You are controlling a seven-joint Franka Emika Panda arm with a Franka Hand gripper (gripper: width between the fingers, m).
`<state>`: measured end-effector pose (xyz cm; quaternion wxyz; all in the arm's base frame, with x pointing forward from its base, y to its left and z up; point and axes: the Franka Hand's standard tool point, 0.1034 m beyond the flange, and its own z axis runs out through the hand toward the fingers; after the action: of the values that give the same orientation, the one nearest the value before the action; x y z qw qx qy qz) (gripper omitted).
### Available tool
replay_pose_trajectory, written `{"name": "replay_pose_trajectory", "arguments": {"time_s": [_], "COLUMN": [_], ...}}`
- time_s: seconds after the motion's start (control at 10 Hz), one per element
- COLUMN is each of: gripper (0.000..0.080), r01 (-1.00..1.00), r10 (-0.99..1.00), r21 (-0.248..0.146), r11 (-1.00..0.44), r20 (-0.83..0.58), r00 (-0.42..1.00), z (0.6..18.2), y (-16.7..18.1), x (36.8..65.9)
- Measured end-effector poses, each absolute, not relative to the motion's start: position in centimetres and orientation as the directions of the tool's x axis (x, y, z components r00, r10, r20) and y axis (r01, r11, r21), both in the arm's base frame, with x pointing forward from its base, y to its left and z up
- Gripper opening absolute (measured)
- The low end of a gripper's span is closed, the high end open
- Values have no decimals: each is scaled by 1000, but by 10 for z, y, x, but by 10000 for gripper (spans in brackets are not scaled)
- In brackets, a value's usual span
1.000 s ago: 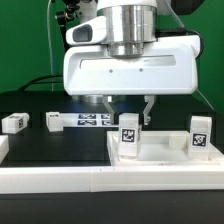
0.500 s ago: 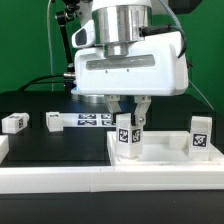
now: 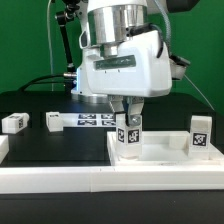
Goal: Assemble square table
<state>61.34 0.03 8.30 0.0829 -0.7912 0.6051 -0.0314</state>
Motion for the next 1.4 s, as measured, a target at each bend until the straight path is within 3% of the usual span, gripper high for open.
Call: {"name": "replay_pose_trajectory", "arguments": {"time_s": [0.5, 0.7, 0.8, 0.9, 1.2, 1.4], "gripper": [290, 290, 483, 607, 646, 649], "r01": [-988, -988, -989, -984, -895, -834], "r10": [-994, -994, -992, -986, -901, -841], "r21": [-149, -153, -134, -131, -149, -155], "r11": [40, -27, -66, -121, -419, -529], "r20": [-107, -98, -102, -100, -55, -34], "r00": [-24, 42, 80, 135, 431, 540], "z": [82, 82, 82, 82, 81, 80], "y": [1, 1, 3, 6, 12, 10], "x": [613, 613, 611, 611, 610, 610]}}
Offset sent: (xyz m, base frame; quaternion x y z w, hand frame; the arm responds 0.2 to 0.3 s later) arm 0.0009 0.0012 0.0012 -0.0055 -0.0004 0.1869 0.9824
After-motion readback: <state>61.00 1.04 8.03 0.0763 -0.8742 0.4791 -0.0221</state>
